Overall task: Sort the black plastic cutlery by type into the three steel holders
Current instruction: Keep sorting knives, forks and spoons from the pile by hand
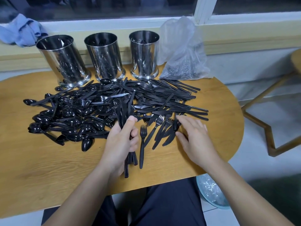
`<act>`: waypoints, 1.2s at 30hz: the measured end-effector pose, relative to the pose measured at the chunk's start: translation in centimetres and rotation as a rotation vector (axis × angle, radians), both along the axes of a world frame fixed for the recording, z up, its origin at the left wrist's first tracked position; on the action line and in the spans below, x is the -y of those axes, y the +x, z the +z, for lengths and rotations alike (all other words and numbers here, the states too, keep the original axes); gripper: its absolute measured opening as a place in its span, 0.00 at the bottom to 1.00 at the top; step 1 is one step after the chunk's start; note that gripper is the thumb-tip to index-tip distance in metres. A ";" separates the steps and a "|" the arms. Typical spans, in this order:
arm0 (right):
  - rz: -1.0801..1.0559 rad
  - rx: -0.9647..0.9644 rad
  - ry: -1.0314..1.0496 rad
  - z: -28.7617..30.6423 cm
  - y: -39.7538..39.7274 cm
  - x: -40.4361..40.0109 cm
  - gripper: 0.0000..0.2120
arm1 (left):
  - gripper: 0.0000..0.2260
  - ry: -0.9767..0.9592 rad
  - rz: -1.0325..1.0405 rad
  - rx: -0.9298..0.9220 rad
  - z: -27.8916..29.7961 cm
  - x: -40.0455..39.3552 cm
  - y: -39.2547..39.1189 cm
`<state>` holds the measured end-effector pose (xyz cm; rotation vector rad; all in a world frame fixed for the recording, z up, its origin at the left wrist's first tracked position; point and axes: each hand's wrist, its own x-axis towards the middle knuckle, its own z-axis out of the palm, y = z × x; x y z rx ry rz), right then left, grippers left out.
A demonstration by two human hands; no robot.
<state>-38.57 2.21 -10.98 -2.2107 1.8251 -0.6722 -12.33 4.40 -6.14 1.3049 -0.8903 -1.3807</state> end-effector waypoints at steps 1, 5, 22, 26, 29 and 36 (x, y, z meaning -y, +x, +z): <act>-0.017 0.005 0.031 0.1 -0.1 0.2 0.30 | 0.16 0.003 -0.015 0.004 0.0 0.0 0.1; -0.002 -0.005 0.034 0.6 -0.6 0.9 0.27 | 0.15 0.022 -0.039 0.025 -0.3 0.0 0.2; 0.172 -0.134 -0.069 0.6 -2.0 -0.8 0.07 | 0.15 0.068 -0.007 -0.059 -1.3 -0.1 0.5; 0.201 -0.116 0.027 0.8 -2.3 -1.0 0.04 | 0.16 0.067 0.005 -0.058 -1.4 -0.4 0.6; 0.216 -0.129 0.073 1.1 -2.4 -0.9 0.06 | 0.16 0.077 0.013 -0.055 -1.4 -0.6 0.7; 0.237 -0.157 0.148 2.3 -1.6 -1.2 0.09 | 0.18 0.050 0.043 -0.015 -1.3 -1.0 0.2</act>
